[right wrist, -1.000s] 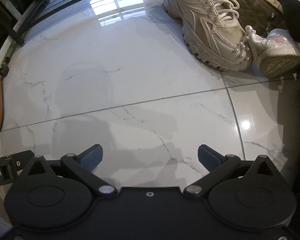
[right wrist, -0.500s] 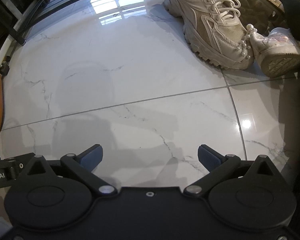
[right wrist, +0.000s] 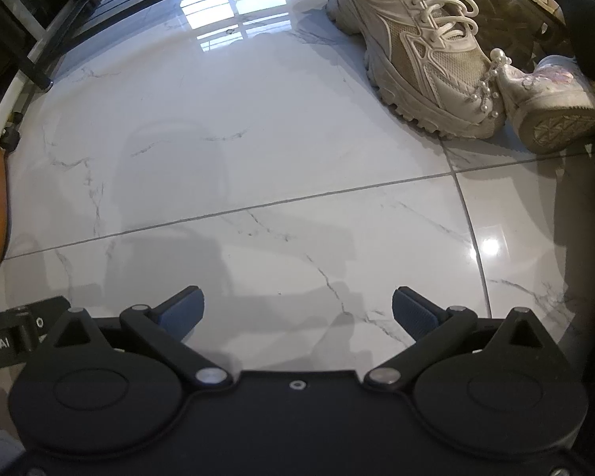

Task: Organize scattered shoes
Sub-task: 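Move the right tool toward the shoe pile beside the beige sneakers, then close the right tool on a black slide in the shoe pile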

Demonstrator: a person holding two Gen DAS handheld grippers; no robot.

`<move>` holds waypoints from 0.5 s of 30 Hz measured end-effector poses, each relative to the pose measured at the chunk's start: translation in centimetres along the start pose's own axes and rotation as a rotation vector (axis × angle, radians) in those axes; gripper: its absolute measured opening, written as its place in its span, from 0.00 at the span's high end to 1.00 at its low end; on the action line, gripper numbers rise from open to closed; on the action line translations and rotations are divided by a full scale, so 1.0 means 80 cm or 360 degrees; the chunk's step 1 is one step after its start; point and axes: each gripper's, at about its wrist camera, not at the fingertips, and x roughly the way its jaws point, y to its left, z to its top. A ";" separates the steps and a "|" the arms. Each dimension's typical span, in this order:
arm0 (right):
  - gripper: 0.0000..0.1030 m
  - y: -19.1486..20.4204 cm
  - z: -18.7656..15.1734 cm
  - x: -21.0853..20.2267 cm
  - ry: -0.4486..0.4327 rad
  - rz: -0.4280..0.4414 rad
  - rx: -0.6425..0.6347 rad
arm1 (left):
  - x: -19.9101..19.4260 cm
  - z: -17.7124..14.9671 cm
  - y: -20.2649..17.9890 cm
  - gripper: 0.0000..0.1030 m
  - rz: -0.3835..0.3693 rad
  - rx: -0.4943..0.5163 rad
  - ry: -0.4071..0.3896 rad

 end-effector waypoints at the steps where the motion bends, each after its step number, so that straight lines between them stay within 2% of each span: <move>1: 0.00 -0.001 0.001 -0.001 -0.0004 0.0002 0.0003 | -0.001 0.000 -0.002 0.01 0.0003 0.0008 -0.0011; 8: 0.00 -0.018 0.001 -0.017 -0.0151 0.0018 0.0119 | -0.009 0.004 -0.002 0.01 -0.0050 -0.0014 -0.0066; 12: 0.00 -0.032 -0.006 -0.041 -0.0359 -0.0013 0.0210 | -0.013 0.011 -0.004 0.01 -0.0140 -0.0023 -0.0121; 15: 0.00 -0.039 -0.016 -0.066 -0.0597 -0.0110 0.0245 | -0.017 0.015 -0.011 0.01 -0.0264 -0.0021 -0.0147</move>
